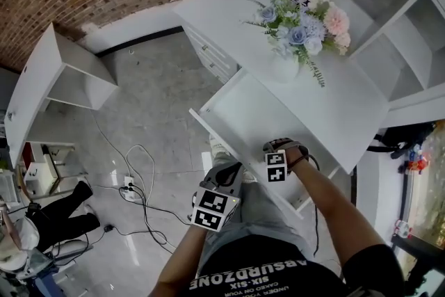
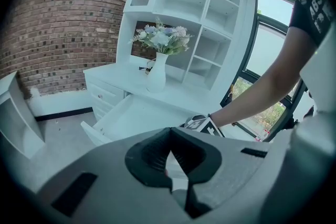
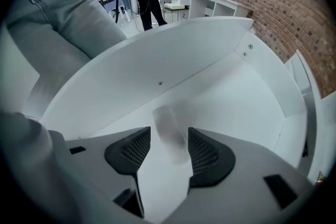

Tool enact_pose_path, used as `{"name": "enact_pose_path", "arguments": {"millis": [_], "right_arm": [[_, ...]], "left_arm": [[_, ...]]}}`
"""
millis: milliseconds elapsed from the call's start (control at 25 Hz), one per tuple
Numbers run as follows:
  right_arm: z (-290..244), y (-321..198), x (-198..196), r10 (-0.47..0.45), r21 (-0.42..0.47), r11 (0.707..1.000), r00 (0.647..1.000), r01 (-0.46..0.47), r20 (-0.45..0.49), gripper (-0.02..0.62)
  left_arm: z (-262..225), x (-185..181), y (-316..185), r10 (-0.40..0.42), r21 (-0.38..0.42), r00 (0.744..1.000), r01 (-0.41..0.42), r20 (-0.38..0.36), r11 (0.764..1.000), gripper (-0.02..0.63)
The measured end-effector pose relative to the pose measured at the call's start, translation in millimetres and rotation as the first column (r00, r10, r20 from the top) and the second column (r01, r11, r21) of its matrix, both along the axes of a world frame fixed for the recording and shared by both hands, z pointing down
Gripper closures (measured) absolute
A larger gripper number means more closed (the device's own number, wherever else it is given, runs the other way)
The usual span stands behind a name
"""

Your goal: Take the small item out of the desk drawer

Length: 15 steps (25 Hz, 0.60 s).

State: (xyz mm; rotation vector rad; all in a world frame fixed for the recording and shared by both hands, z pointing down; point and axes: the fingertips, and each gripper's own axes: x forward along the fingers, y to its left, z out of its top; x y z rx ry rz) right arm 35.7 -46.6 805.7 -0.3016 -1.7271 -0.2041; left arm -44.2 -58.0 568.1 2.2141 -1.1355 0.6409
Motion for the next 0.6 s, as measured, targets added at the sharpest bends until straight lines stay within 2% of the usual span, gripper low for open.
{"name": "enact_pose_path", "arguments": {"millis": [320,440,600], "right_arm": [[14.3,-2.3,-0.7,-0.040,0.023,0.999,0.999,0.041,-0.033,0.377],[15.2,-2.0,-4.4,-0.044,0.027,0.999,0.998,0.045,-0.033,0.422],[14.0,-0.7,-4.9,-0.036,0.019,0.999,0.999,0.037,-0.032,0.439]], "left_arm": [[8.0,-6.1,8.1,-0.026,-0.022,1.000,0.026,0.013,0.999,0.600],[12.1,-8.8,10.8,-0.031,-0.029,0.999,0.031,0.019,0.999,0.600],[9.2,-8.0,9.0,-0.038,-0.029,0.999,0.038,0.012,0.999,0.600]]}}
